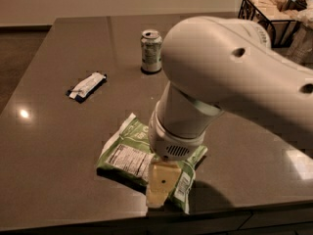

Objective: Move green jalapeno chip bag near 7up can

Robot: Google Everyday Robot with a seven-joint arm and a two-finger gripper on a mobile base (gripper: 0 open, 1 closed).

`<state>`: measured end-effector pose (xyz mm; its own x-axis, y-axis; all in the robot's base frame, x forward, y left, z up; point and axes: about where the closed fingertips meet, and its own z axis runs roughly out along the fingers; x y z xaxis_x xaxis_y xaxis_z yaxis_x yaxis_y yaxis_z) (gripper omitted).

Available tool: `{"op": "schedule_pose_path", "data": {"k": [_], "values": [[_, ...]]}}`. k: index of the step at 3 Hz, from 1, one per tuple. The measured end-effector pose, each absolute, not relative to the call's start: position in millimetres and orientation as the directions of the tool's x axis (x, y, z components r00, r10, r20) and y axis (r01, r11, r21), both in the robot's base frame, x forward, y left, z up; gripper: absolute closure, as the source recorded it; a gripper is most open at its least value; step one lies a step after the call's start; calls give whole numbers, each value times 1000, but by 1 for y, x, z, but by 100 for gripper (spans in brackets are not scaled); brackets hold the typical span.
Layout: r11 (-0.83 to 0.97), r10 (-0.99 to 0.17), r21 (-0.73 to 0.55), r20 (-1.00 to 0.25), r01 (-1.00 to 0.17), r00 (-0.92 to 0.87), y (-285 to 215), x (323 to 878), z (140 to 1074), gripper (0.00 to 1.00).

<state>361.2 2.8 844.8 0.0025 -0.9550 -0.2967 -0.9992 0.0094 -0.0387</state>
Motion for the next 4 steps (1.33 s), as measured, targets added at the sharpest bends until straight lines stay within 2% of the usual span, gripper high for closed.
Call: {"op": "schedule_pose_path", "data": {"k": [2, 3, 4], "values": [[82, -953, -96, -299, -992, -50, -1, 395, 861, 62], [133, -950, -135, -301, -982, -87, -10, 431, 887, 85], [197, -945, -185, -296, -963, -137, -23, 481, 920, 100]]}}
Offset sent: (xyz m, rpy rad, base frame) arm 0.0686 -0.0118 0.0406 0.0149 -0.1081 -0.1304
